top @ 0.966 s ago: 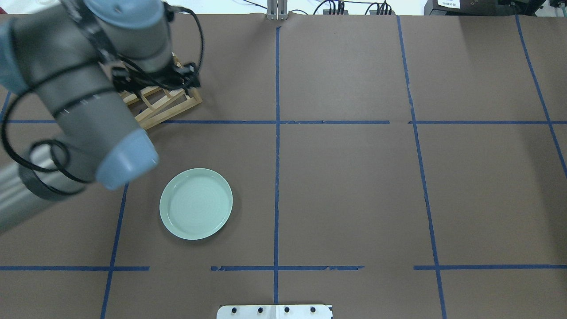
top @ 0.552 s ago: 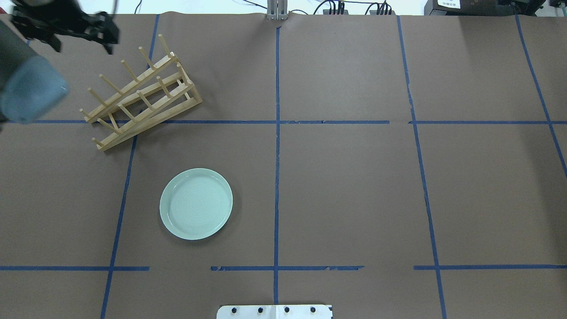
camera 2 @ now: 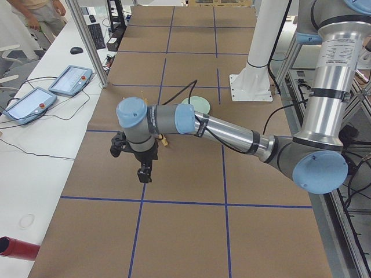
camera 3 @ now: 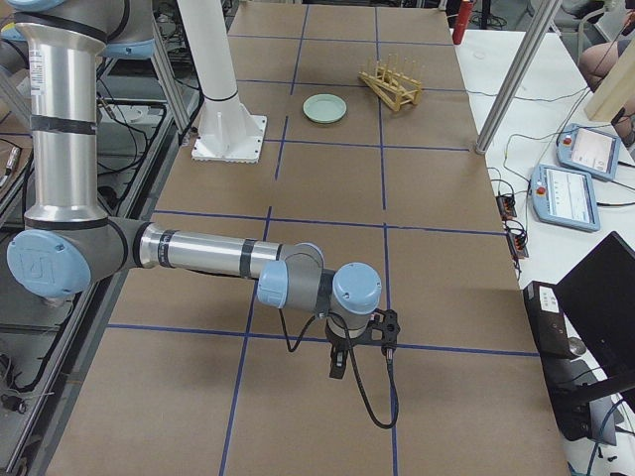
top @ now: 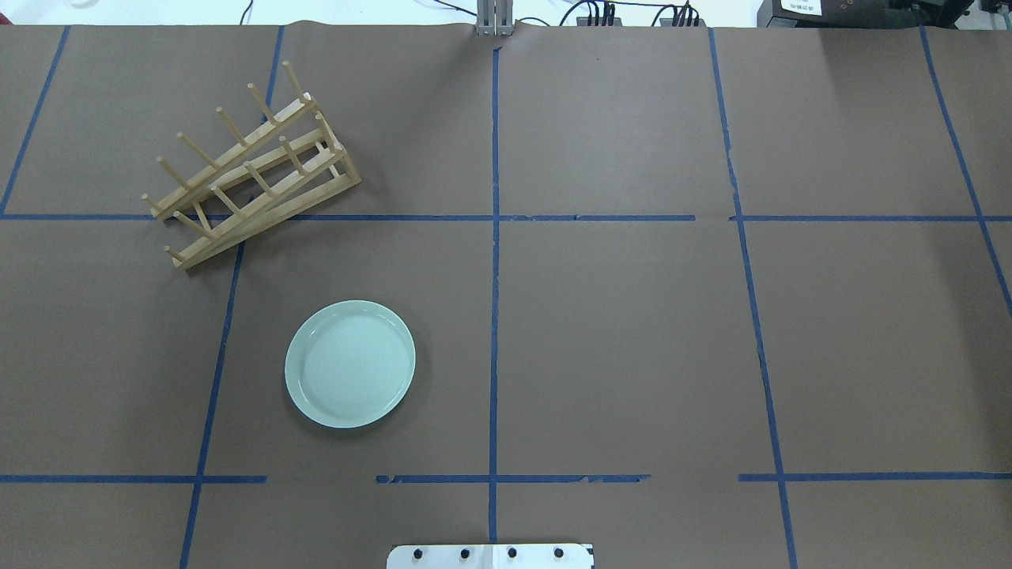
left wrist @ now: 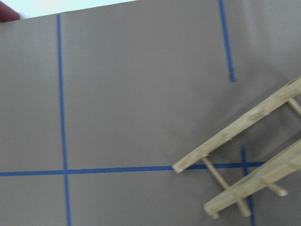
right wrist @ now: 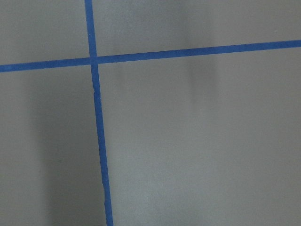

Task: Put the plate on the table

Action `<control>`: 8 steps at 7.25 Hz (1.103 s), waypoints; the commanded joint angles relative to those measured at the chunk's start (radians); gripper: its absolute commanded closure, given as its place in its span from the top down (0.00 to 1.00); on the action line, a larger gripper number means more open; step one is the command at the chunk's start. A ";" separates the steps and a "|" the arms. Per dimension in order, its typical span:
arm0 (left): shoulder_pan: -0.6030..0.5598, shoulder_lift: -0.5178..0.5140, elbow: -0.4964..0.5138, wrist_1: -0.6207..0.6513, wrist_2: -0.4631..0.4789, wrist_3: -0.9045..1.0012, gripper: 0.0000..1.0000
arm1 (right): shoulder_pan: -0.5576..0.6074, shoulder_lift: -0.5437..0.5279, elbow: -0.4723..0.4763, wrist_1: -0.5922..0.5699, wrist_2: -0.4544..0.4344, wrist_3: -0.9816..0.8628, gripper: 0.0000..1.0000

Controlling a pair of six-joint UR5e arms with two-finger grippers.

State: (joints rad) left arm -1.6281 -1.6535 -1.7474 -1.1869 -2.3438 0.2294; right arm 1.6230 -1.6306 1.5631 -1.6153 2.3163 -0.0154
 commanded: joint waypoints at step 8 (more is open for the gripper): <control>-0.007 0.017 0.083 -0.260 -0.009 0.025 1.00 | 0.000 0.000 0.000 0.000 0.000 0.000 1.00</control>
State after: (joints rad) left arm -1.6340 -1.6169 -1.6659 -1.4503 -2.3537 0.2557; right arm 1.6230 -1.6306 1.5631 -1.6153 2.3163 -0.0158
